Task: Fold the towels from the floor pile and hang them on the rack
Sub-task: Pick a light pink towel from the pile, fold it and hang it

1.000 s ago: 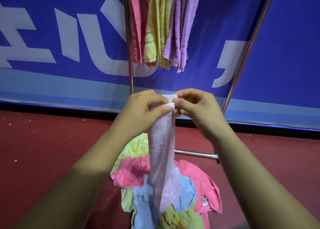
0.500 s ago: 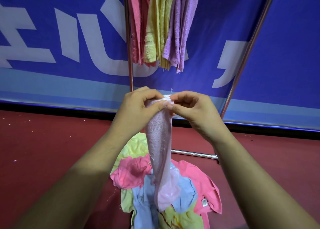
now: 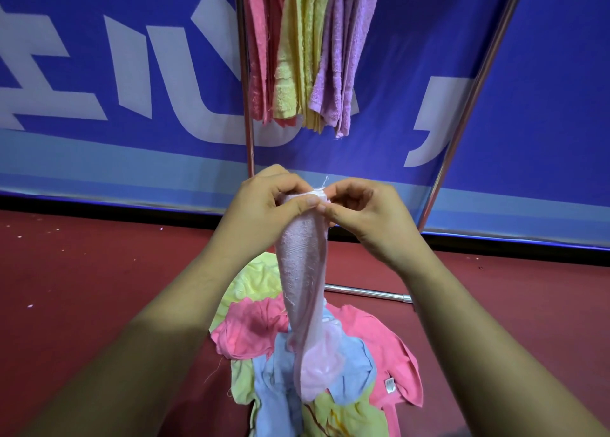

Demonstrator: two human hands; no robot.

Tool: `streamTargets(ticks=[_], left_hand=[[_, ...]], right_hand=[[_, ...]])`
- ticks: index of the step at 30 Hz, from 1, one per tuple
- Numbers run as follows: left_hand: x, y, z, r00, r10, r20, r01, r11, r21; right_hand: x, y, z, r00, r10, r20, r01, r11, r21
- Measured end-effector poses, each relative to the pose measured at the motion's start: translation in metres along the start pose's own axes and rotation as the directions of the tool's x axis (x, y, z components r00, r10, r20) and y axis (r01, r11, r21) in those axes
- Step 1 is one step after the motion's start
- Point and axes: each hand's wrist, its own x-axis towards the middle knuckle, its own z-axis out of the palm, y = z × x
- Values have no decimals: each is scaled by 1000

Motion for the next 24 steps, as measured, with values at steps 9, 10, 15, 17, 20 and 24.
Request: streamTargets(ticks=[9,10,15,17,20,24], left_hand=[[1,-9,-35,949,-13,314,-101,933,346],[2,-10,-40,946,-30,324,-88,935,344],[4,-12,-43,969,5,248,-59,975,212],[3,-11,-36,974,-31,226,20,999,49],[4,-10,-27,986,-49,162,82,976,-202],[5,-1,-19,998,-39,39,49,947,-316]], right_hand=[[-2,-4,-8,999,-41,12,42,997,-67],[-2,-4,-10,999,-36,14,37,997,-75],[-2,-4,-10,1000,-18,19,19,998,-57],[-1,-4,-8,1000,-29,-7,29,1000,0],[1,-4,-6,996,-57,-62,61,996,72],[6,-7,-1,994,-25,-110,54,963,263]])
